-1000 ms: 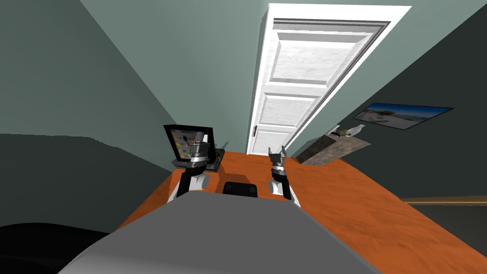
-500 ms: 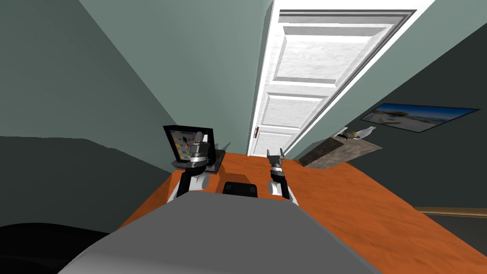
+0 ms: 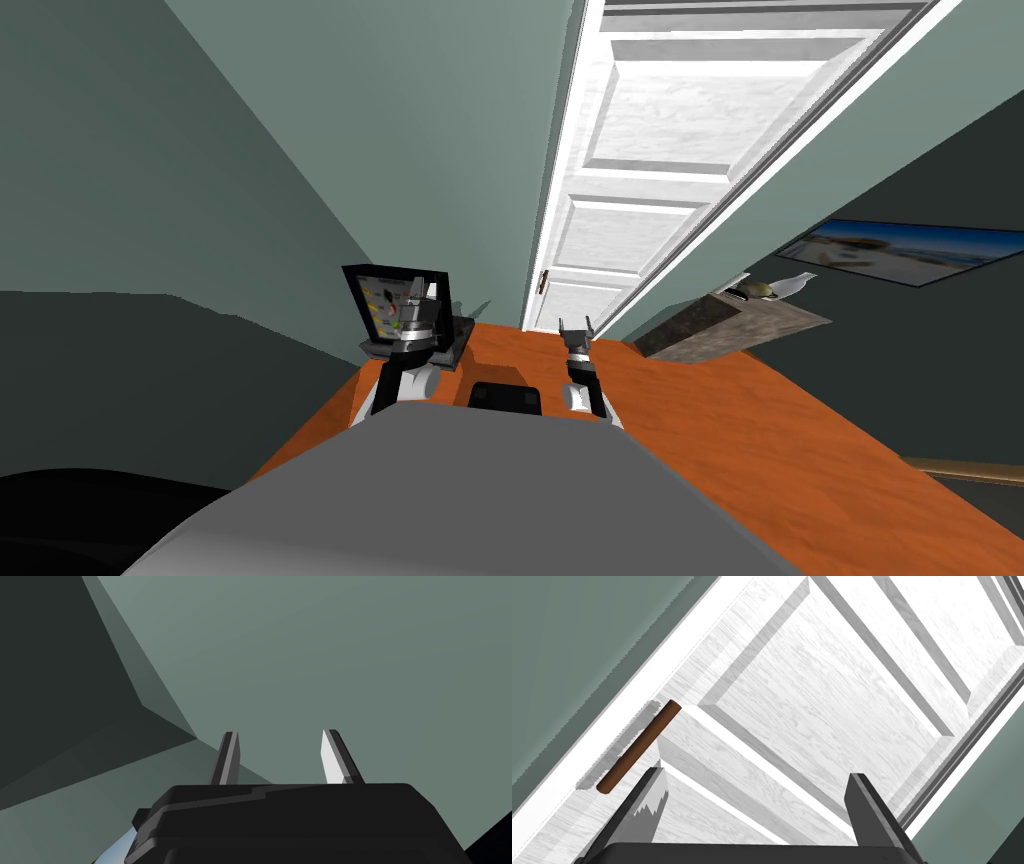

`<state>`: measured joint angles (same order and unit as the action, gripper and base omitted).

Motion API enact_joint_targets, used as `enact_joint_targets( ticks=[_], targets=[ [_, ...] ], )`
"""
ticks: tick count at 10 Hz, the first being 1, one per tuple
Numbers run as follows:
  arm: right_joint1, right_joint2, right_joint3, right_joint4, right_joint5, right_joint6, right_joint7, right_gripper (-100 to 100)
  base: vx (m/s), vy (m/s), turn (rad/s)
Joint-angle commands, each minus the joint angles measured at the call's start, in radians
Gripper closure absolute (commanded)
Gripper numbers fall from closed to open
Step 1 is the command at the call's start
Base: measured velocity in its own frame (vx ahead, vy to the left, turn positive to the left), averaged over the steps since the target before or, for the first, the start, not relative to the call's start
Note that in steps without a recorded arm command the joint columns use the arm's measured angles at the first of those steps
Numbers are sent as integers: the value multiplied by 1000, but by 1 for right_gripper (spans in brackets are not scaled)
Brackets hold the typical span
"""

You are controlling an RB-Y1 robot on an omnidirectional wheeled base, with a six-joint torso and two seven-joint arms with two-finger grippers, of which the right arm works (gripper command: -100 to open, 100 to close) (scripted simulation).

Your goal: Pull the door open

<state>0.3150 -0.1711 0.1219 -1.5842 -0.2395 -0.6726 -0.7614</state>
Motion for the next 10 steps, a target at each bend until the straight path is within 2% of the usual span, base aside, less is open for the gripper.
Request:
enact_joint_targets(
  ticks=[1, 10],
  targets=[
    [-5, -7, 8, 33, -16, -9, -41, -100, 107, 17, 42],
    [-51, -45, 46, 219, -104, -49, -246, -100, 104, 15, 35]
  ],
)
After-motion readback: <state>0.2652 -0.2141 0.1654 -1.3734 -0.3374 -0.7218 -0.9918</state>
